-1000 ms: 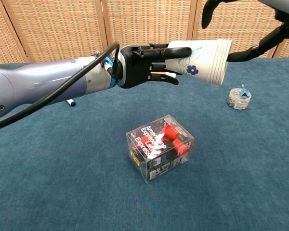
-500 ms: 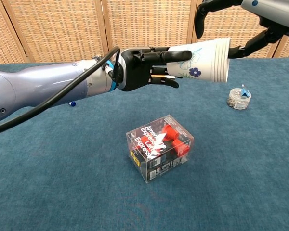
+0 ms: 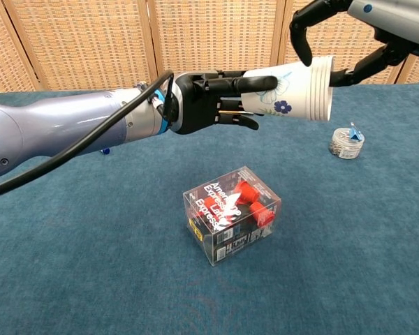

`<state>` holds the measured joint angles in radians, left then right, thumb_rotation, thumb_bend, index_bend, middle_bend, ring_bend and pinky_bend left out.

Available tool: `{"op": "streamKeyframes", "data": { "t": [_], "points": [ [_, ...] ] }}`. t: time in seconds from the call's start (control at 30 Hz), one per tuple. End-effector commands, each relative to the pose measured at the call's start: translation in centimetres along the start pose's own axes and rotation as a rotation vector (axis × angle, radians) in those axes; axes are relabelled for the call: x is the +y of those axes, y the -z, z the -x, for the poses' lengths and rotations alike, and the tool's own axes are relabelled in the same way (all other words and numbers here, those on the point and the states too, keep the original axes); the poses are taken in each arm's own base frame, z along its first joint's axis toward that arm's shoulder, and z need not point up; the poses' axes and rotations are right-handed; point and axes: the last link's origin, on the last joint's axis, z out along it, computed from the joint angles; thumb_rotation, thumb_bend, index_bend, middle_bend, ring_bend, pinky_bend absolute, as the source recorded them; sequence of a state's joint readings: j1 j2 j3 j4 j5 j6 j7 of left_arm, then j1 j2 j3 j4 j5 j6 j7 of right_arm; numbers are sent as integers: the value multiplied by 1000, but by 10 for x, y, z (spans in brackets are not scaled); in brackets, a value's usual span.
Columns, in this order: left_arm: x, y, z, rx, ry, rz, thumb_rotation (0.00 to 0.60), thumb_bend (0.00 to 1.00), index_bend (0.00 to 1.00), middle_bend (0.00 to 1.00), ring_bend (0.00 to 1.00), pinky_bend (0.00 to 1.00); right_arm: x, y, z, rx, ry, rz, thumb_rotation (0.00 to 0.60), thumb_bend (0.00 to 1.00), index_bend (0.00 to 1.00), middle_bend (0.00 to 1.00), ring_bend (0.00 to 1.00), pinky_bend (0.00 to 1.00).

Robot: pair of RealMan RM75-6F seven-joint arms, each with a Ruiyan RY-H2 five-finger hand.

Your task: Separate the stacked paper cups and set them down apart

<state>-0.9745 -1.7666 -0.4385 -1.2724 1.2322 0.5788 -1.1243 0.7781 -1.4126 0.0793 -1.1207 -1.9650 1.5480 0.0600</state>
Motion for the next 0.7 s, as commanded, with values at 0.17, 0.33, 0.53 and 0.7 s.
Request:
{"op": "streamKeyframes", "data": {
  "t": [0.17, 0.33, 0.53, 0.7],
  "points": [
    [-1, 0, 2, -6, 2, -1, 600, 125, 500, 495, 491, 487, -1, 0, 2, -3, 11, -8, 600, 558, 658, 111, 0, 40],
    [0, 0, 5, -13, 5, 1, 600, 125, 500, 496, 491, 487, -1, -1, 3, -6, 40, -19, 600, 597, 670, 108, 0, 40],
    [0, 0, 5, -16, 5, 0, 600, 125, 500, 496, 491, 487, -2, -2, 4, -6, 53, -27, 600, 666, 676, 108, 0, 43],
    [0, 0, 3, -11, 4, 0, 600, 125, 500, 496, 491, 487, -2, -2, 2, -3, 61, -28, 600, 672, 683, 108, 0, 44]
  ]
}}
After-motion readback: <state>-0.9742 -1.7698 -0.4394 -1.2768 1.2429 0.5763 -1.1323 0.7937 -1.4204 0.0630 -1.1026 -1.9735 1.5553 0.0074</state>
